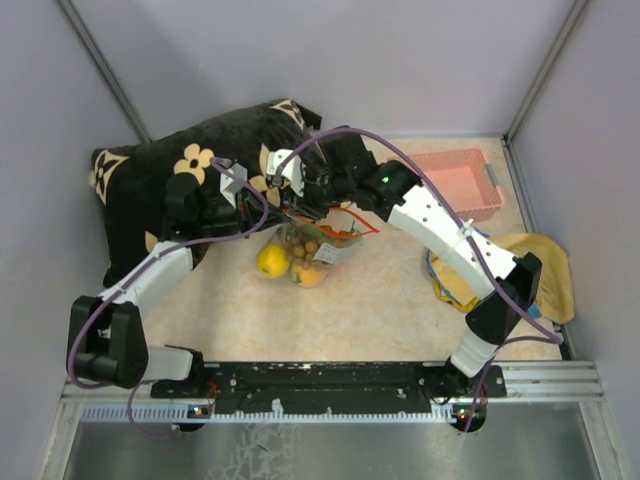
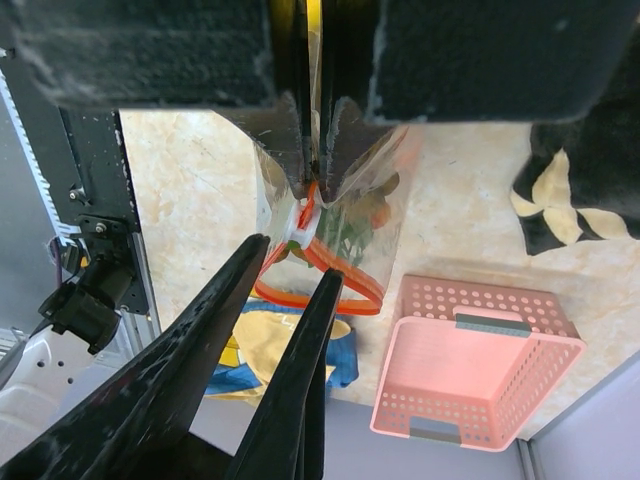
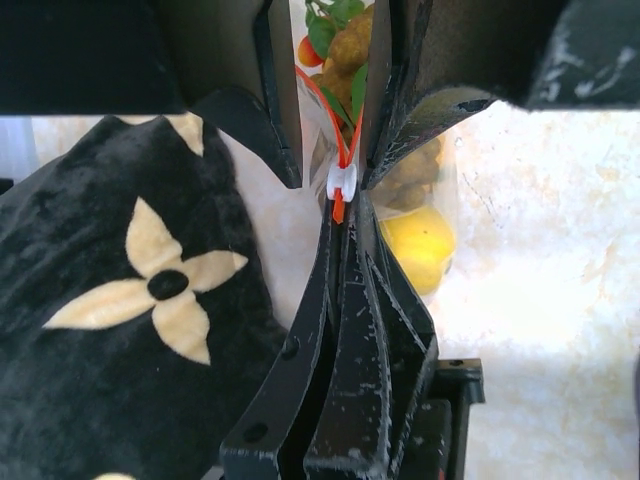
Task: Place the food in the zip-top bag and seal the zipper
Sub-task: Zip the zipper food storage bag at the center of the board.
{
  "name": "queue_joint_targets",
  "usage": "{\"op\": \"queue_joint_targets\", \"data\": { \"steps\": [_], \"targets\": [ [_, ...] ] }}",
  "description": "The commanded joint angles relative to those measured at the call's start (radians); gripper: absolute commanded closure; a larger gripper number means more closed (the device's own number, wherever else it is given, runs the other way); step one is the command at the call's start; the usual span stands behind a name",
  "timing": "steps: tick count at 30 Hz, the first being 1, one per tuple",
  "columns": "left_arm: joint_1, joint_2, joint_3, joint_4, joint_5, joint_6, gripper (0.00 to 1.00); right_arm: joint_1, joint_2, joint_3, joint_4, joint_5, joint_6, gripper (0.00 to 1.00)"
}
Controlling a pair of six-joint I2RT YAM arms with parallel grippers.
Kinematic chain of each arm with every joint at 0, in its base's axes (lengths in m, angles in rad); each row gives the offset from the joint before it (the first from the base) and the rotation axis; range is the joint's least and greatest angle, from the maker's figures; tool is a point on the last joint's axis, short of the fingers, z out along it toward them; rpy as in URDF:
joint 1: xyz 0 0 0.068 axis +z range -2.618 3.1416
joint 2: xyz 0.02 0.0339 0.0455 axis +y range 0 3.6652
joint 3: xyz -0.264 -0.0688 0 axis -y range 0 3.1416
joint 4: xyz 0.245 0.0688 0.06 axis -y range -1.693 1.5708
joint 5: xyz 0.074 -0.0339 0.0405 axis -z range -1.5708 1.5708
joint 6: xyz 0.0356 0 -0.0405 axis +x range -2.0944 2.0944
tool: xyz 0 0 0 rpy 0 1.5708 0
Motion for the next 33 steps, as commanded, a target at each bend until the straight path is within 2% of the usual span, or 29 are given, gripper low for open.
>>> {"op": "queue_joint_targets", "data": {
  "steps": [1, 18, 29, 33],
  "targets": [
    [-0.007, -0.031, 0.02, -0.007, 0.028, 0.024, 1.0, -0.009, -0.037, 0.003, 0.062, -0.062, 0.015, 0.7],
    [-0.009, -0.039, 0.021, -0.01, 0.03, 0.027, 1.0, -0.031, 0.039, 0.009, 0.056, -0.125, 0.02, 0.74],
    [-0.007, -0.045, 0.022, -0.01, 0.013, 0.028, 1.0, -0.053, 0.047, 0.01, 0.002, -0.119, 0.019, 0.97],
    [-0.007, -0.045, 0.022, -0.01, -0.004, 0.022, 1.0, -0.069, 0.035, 0.001, -0.036, -0.1, 0.015, 1.0]
  ]
}}
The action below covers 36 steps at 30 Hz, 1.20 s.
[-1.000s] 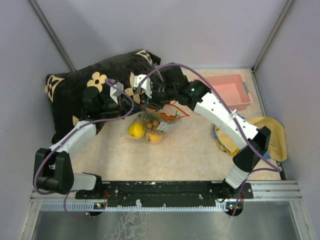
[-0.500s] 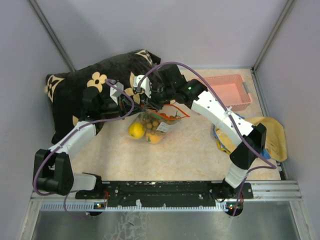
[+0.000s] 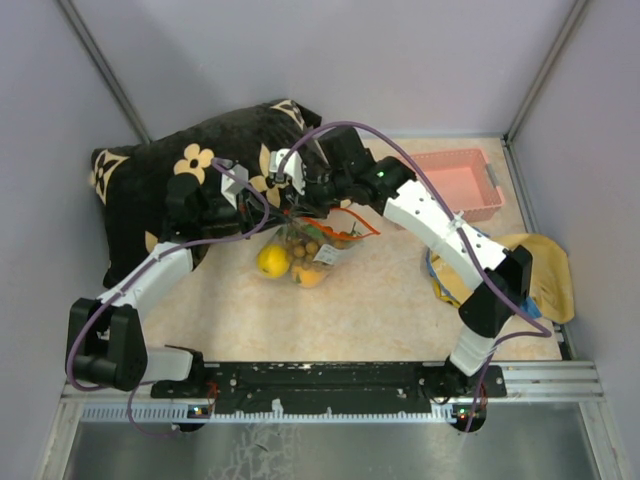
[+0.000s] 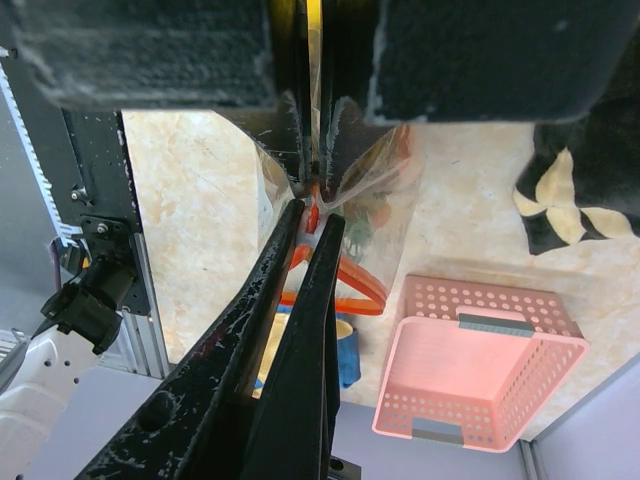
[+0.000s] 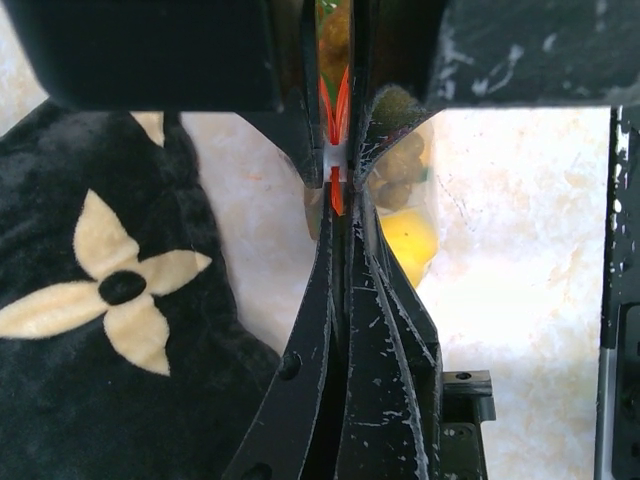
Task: Place the food in the zip-top bag and seal the zipper
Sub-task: Zip the zipper food storage bag at the center of the board.
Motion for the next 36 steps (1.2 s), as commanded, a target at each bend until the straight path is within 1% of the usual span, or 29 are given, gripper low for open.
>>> {"op": "queue_joint_targets", "data": {
  "steps": [1, 10, 15, 19, 22, 24, 25, 26, 28, 29, 30, 31, 34, 36],
  "targets": [
    [-0.005, -0.03, 0.022, 0.016, -0.003, 0.007, 1.0, -0.026, -0.012, -0.005, -0.044, 0.023, -0.004, 1.0],
    [0.003, -0.041, 0.017, 0.033, -0.038, -0.01, 1.0, -0.034, -0.047, -0.069, -0.061, 0.102, -0.004, 1.0],
    [0.012, -0.045, 0.002, 0.082, -0.047, -0.045, 1.0, -0.052, -0.096, -0.091, -0.074, 0.134, -0.003, 1.0],
    [0.018, -0.045, -0.012, 0.088, -0.05, -0.051, 1.0, -0.065, -0.122, -0.102, -0.065, 0.171, -0.003, 1.0],
    [0.018, -0.047, -0.024, 0.078, -0.053, -0.041, 1.0, -0.066, -0.133, -0.087, -0.064, 0.169, 0.001, 1.0],
    [0.018, -0.049, -0.024, 0.056, -0.054, -0.029, 0.99, -0.065, -0.124, -0.053, -0.082, 0.136, 0.009, 1.0],
    [0.018, -0.051, -0.022, 0.048, -0.05, -0.02, 0.93, -0.063, -0.116, -0.036, -0.091, 0.125, 0.014, 1.0],
    [0.017, -0.054, -0.019, 0.041, -0.046, -0.014, 0.85, -0.059, -0.108, -0.022, -0.099, 0.11, 0.015, 1.0],
    [0.016, -0.056, -0.014, 0.042, -0.035, -0.011, 0.65, -0.048, -0.094, -0.004, -0.107, 0.111, 0.014, 1.0],
    [0.015, -0.057, -0.01, 0.042, -0.03, -0.01, 0.61, -0.042, -0.088, 0.003, -0.108, 0.113, 0.011, 1.0],
    [0.012, -0.053, -0.003, 0.041, -0.027, -0.008, 0.5, -0.039, -0.081, 0.009, -0.11, 0.113, 0.01, 1.0],
    [0.01, -0.049, 0.006, 0.037, -0.026, -0.004, 0.45, -0.036, -0.077, 0.014, -0.112, 0.111, 0.01, 1.0],
    [-0.008, -0.034, 0.034, -0.006, -0.012, 0.041, 0.33, -0.029, -0.065, 0.028, -0.111, 0.102, 0.008, 1.0],
    [-0.023, -0.02, 0.054, -0.043, -0.009, 0.077, 0.31, -0.026, -0.063, 0.034, -0.107, 0.1, 0.007, 1.0]
  ]
}}
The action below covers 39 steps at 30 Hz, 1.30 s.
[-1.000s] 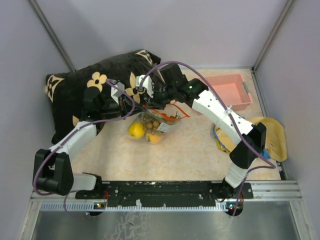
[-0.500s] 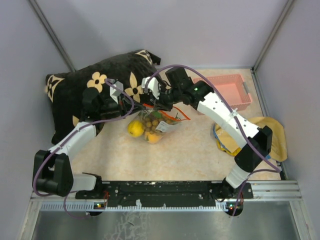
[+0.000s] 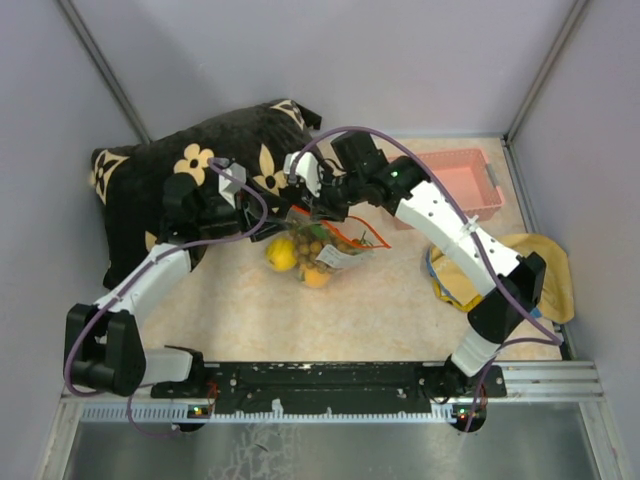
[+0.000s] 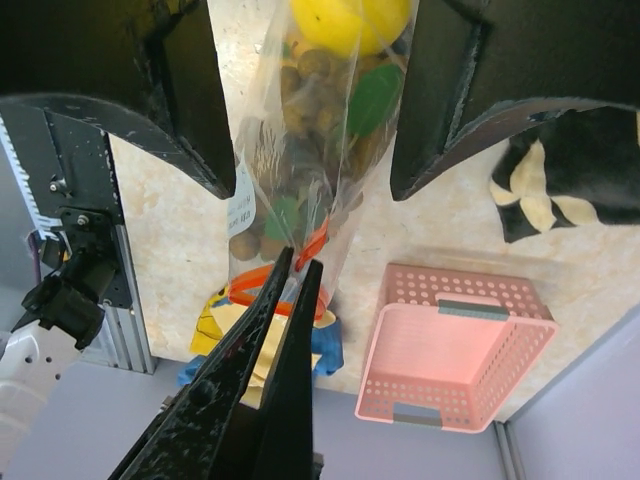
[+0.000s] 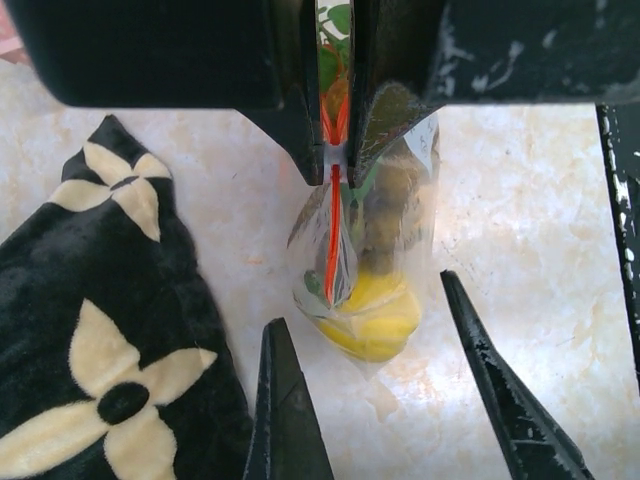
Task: Place the food in the zip-top bag and seal the zipper
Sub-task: Zip the zipper food storage bag at the center of the board.
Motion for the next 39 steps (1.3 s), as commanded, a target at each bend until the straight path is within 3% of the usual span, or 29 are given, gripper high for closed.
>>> {"op": "queue_joint_targets", "data": {
  "steps": [1, 9, 12, 14, 18, 25, 39],
  "targets": [
    [-0.029, 0.015, 0.064, -0.063, 0.032, 0.087, 0.3, 0.011, -0.001, 0.074, 0.03, -0.015, 0.002, 1.0],
    [-0.048, 0.104, 0.135, -0.068, 0.039, 0.113, 0.29, 0.023, 0.033, 0.084, 0.029, -0.025, 0.002, 1.0],
    [-0.061, 0.134, 0.157, -0.074, 0.054, 0.119, 0.33, 0.025, 0.034, 0.081, 0.03, -0.029, 0.003, 1.0],
    [-0.074, 0.146, 0.164, -0.076, 0.069, 0.119, 0.41, 0.025, 0.035, 0.084, 0.03, -0.03, 0.004, 1.0],
    [-0.088, 0.156, 0.161, -0.087, 0.09, 0.118, 0.69, 0.026, 0.035, 0.077, 0.032, -0.023, 0.005, 1.0],
    [-0.086, 0.131, 0.158, -0.155, 0.09, 0.164, 1.0, 0.026, 0.031, 0.064, 0.018, 0.011, -0.001, 1.0],
    [-0.037, 0.088, 0.138, -0.135, 0.041, 0.11, 1.0, -0.026, -0.063, -0.018, -0.059, 0.134, -0.009, 1.0]
  ]
}}
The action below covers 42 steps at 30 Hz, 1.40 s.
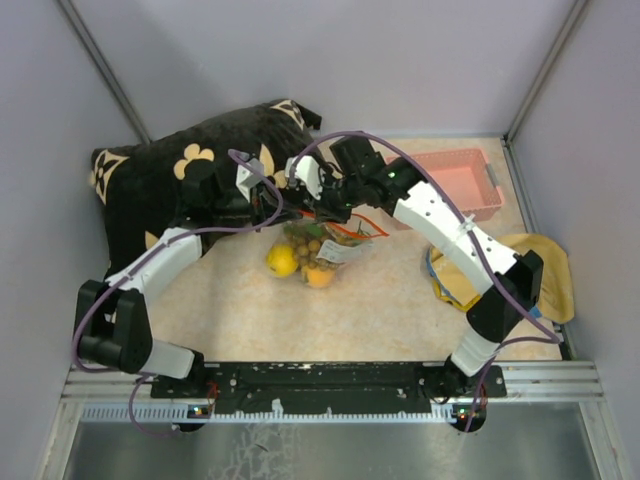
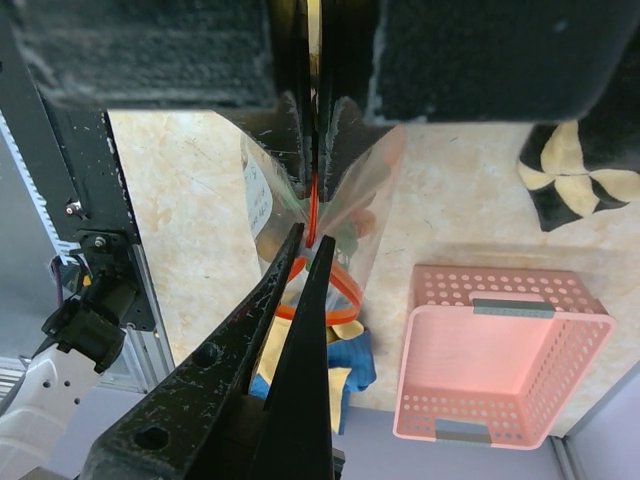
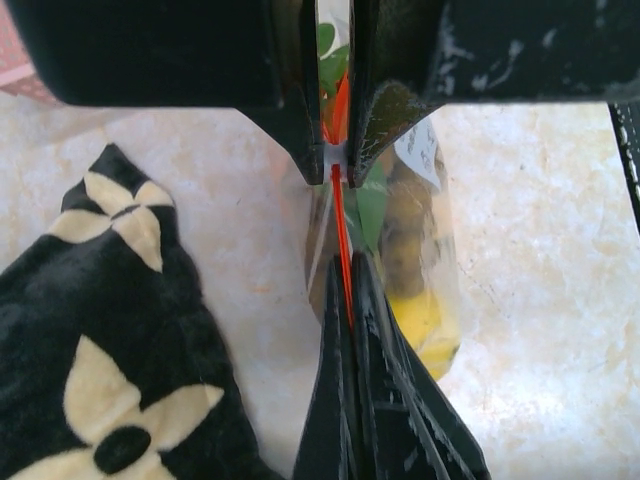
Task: Place the food in the zip-top bag and seal the zipper
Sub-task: Zip the zipper food storage bag at the center of the board.
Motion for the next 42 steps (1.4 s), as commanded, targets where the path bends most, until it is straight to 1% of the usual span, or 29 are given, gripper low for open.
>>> {"op": "queue_joint_targets", "data": {
  "steps": [1, 6, 12, 27, 42],
  "targets": [
    [0.026, -0.048, 0.001, -0.003, -0.024, -0.01, 1.0, -0.028, -0.09, -0.023, -0.034, 0.076, 0.003, 1.0],
    [0.039, -0.067, -0.011, -0.017, -0.062, 0.0, 1.0, -0.029, -0.11, -0.042, -0.053, 0.106, 0.016, 1.0],
    [0.049, -0.084, -0.013, -0.075, -0.124, 0.044, 1.0, -0.031, -0.146, -0.069, -0.064, 0.15, 0.027, 1.0],
    [0.059, -0.1, -0.025, -0.119, -0.254, 0.078, 1.0, -0.032, -0.238, -0.13, -0.108, 0.235, 0.073, 1.0],
    [0.063, -0.112, -0.024, -0.153, -0.329, 0.106, 1.0, -0.032, -0.297, -0.176, -0.152, 0.312, 0.122, 1.0]
  ]
}}
